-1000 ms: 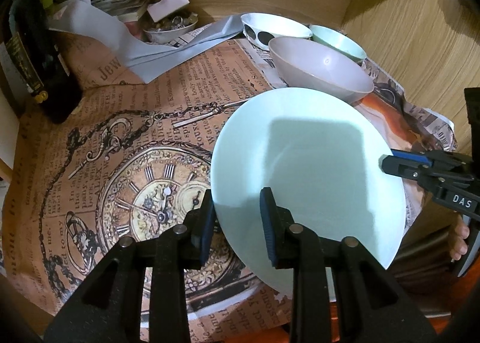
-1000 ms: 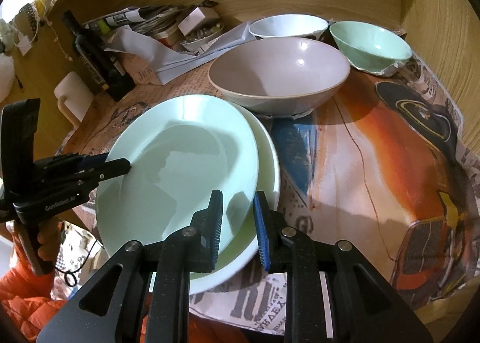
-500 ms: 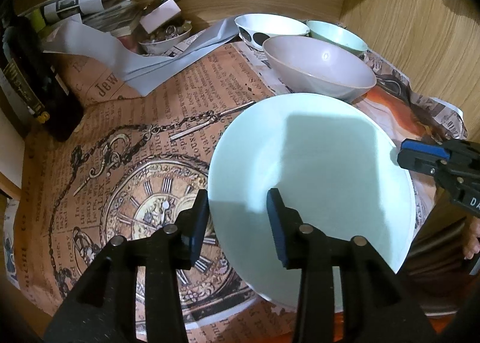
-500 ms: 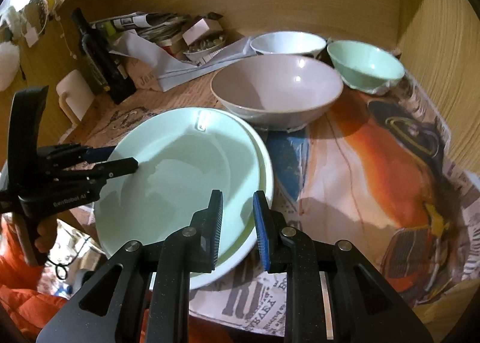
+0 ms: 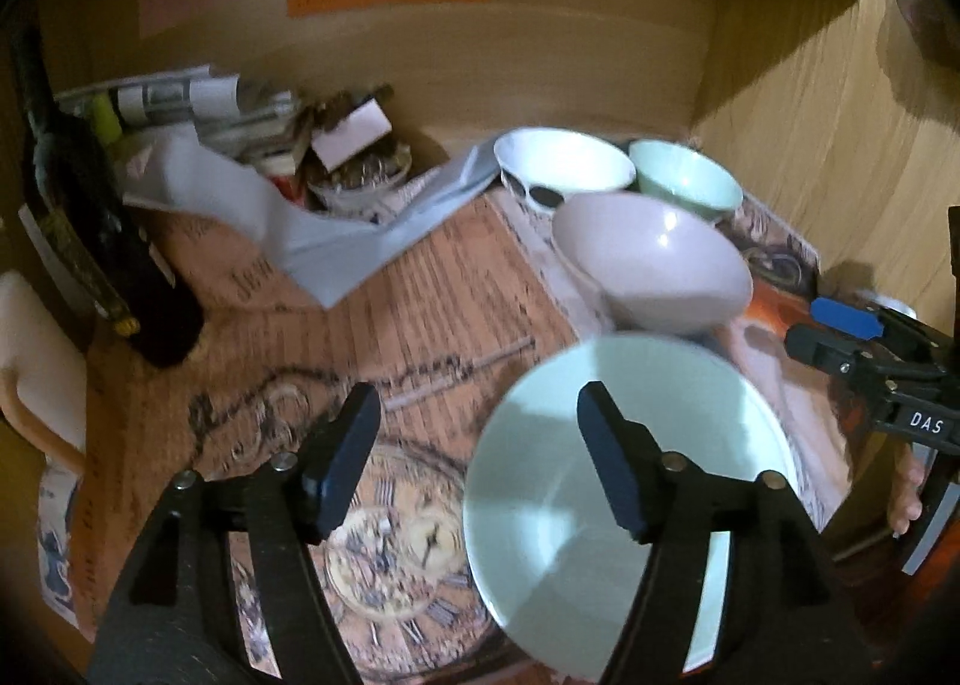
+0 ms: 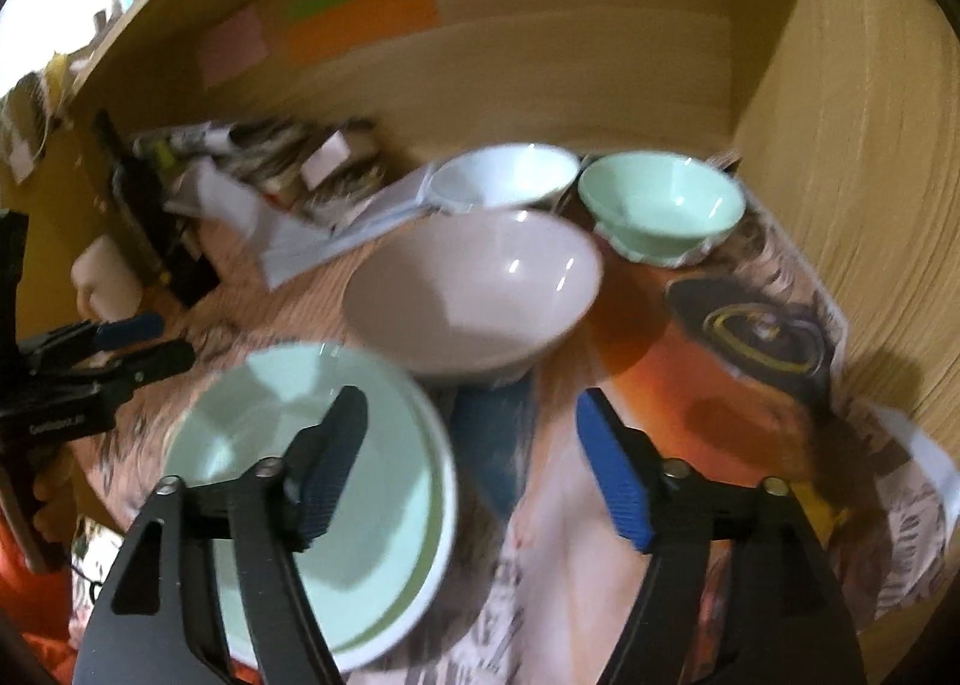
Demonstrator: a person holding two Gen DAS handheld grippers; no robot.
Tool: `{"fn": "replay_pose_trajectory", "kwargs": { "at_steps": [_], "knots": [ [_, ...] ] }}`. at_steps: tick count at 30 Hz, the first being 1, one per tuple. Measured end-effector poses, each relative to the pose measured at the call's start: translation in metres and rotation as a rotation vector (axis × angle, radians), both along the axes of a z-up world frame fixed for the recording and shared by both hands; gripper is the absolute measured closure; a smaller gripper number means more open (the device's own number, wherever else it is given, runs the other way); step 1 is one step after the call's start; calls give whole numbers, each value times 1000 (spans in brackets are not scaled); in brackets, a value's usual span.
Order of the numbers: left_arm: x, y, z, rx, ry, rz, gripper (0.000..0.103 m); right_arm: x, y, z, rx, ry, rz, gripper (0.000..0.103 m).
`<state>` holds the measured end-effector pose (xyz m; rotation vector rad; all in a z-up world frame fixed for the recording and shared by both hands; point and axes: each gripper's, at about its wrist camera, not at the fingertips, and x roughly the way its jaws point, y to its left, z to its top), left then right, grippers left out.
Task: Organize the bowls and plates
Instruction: 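Grasp the rim of the large grey bowl with the left tool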
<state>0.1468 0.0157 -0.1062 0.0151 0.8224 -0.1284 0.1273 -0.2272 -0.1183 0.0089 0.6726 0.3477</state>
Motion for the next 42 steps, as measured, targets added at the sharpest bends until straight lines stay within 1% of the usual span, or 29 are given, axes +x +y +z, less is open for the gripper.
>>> {"fn": "replay_pose_trajectory", "kwargs": {
  "at_steps": [2,6,9,14,19,25,26,28,29,31,33,34,35,37,39,42],
  "knots": [
    [10,0,4,-2,-3,-1,34,5,-3,7,2,-31,-19,29],
    [33,-4,5,-13,17,-11,32,14,-7,14,0,-81,-48,19],
    [51,-8,2,-29,48,-26,31,26,-11,17,17,-96,-68,18],
    [78,-20,-8,-27,97,-54,30,50,-16,12,37,-68,-83,17],
    [103,-31,-20,-19,141,-80,30,74,-19,0,43,-12,-84,18],
    [118,-39,-26,-43,155,-106,30,90,-18,-15,28,41,-85,18],
    [119,-41,-27,-41,155,-111,30,91,-20,-17,30,48,-83,20],
    [123,-43,-28,-38,157,-120,31,94,-20,-21,35,67,-82,33],
    [125,-44,-29,-41,158,-125,33,96,-20,-23,35,79,-77,37],
    [127,-46,-30,-47,163,-137,40,98,-19,-26,43,99,-63,47],
    [131,-48,-33,-55,179,-155,51,100,-18,-29,43,114,-56,55],
    [131,-49,-34,-58,186,-160,53,100,-18,-31,40,120,-53,59],
    [133,-51,-36,-61,194,-167,58,100,-16,-32,36,128,-44,61],
    [135,-53,-41,-72,213,-185,63,100,-14,-34,30,134,-28,68],
    [137,-54,-44,-77,224,-193,69,100,-12,-35,15,132,-19,72],
    [139,-58,-50,-92,246,-213,74,99,-9,-36,-10,120,-23,73]
  ]
}}
